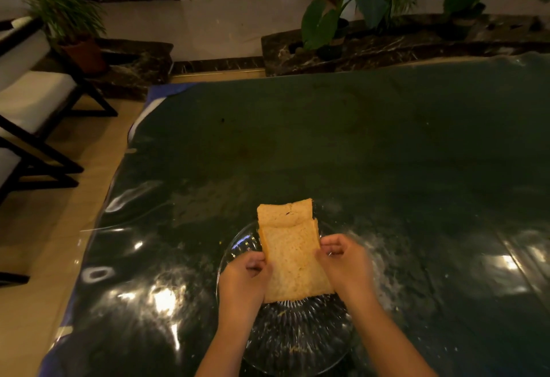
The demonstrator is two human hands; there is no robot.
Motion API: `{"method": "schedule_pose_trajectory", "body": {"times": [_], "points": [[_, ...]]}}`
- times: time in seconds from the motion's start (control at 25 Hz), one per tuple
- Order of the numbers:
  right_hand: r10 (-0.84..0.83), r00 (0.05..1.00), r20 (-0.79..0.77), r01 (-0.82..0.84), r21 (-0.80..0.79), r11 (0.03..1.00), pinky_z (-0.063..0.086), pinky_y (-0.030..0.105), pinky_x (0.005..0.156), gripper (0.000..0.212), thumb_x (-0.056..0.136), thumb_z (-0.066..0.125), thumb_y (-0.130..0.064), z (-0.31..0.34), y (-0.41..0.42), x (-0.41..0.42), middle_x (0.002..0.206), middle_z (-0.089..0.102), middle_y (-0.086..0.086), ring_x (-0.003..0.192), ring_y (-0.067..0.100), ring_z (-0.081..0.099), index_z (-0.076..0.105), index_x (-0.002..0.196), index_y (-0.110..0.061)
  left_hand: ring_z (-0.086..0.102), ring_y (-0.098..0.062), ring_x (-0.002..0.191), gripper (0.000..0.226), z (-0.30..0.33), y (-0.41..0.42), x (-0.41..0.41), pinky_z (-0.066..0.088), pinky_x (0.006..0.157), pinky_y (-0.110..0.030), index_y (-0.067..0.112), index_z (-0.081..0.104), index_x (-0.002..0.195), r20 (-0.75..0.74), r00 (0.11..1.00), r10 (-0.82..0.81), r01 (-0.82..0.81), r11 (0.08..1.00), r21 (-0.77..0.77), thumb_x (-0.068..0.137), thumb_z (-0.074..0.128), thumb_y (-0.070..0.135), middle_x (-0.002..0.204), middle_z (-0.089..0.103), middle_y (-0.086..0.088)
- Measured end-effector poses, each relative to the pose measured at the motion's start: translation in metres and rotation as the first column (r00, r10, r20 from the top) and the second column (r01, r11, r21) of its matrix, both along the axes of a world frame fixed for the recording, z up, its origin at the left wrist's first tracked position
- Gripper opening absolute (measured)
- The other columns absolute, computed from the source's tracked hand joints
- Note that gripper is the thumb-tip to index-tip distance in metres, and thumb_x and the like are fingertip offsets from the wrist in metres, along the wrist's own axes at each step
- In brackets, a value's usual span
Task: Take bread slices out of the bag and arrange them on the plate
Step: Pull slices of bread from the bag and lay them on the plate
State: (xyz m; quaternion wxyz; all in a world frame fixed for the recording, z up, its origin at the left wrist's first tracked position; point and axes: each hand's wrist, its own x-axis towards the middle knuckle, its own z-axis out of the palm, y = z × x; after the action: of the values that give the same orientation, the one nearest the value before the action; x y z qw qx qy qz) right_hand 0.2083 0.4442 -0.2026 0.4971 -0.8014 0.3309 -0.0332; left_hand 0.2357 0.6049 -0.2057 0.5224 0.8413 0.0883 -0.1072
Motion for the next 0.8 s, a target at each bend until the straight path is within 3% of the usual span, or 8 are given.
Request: {"method": "schedule_pose_trajectory", "body": {"times": [0.12,0.2,0.36,0.44,0.56,0.8], "points": [[0.023,0.999,-0.024,-0.025,-0.06,0.998,0.038,0.018,0.055,0.014,0.075,0.07,-0.015,-0.009,-0.002,-0.003,0.077,0.062,-0.011,0.072,0.007,0.059,0.066,0.087,-0.019,0.061,-0.014,0.076,0.02,-0.005,0.001,0.0,0.048,0.069,-0.024,0.01,0.067,0.098,0.069,0.998,0.0,-0.007,0.994,0.11,0.078,0.069,0.01,0.093,0.066,-0.004],[0.059,0.998,-0.014,-0.06,-0.102,0.993,0.043,0.023,0.06,0.018,0.077,0.068,-0.016,-0.012,-0.003,-0.002,0.087,0.067,-0.005,0.076,0.011,0.059,0.066,0.094,-0.017,0.06,-0.01,0.076,0.028,-0.007,0.001,0.004,0.046,0.068,-0.021,0.008,0.065,0.106,0.082,0.997,0.005,-0.014,0.994,0.107,0.079,0.07,0.012,0.099,0.064,-0.004],[0.109,0.993,-0.039,-0.113,-0.106,0.988,0.042,0.018,0.056,0.019,0.081,0.061,-0.014,-0.018,0.0,0.001,0.092,0.073,-0.001,0.073,0.009,0.061,0.071,0.096,-0.017,0.056,0.009,0.068,0.02,-0.009,-0.002,0.011,0.042,0.055,-0.006,0.008,0.071,0.1,0.05,0.999,-0.021,0.018,0.998,0.059,0.08,0.068,0.009,0.087,0.069,0.006],[0.093,0.996,-0.011,-0.093,-0.079,0.993,0.043,0.019,0.056,0.019,0.081,0.061,-0.014,-0.018,0.002,0.004,0.092,0.074,0.0,0.071,0.008,0.06,0.072,0.096,-0.018,0.056,0.009,0.069,0.022,-0.01,-0.002,0.015,0.041,0.056,-0.005,0.007,0.07,0.102,0.06,0.998,-0.009,0.006,0.998,0.055,0.08,0.068,0.007,0.087,0.066,0.008],[0.099,0.995,-0.006,-0.099,-0.07,0.993,0.052,0.03,0.069,0.019,0.08,0.061,-0.014,-0.018,0.002,0.01,0.094,0.074,0.001,0.08,0.016,0.065,0.072,0.096,-0.017,0.054,0.011,0.065,0.022,-0.012,-0.002,0.022,0.041,0.052,0.001,0.005,0.071,0.101,0.081,0.997,-0.011,0.004,0.996,0.087,0.079,0.068,0.006,0.084,0.063,0.009],[0.12,0.992,-0.035,-0.121,-0.021,0.992,0.046,0.025,0.077,0.026,0.078,0.066,-0.017,-0.008,-0.011,0.007,0.102,0.072,0.002,0.087,0.011,0.063,0.069,0.104,-0.016,0.055,0.005,0.067,0.022,0.004,0.0,0.017,0.036,0.061,-0.005,0.009,0.071,0.1,0.039,0.999,0.005,-0.01,0.991,0.131,0.077,0.07,0.012,0.095,0.073,-0.004]]}}
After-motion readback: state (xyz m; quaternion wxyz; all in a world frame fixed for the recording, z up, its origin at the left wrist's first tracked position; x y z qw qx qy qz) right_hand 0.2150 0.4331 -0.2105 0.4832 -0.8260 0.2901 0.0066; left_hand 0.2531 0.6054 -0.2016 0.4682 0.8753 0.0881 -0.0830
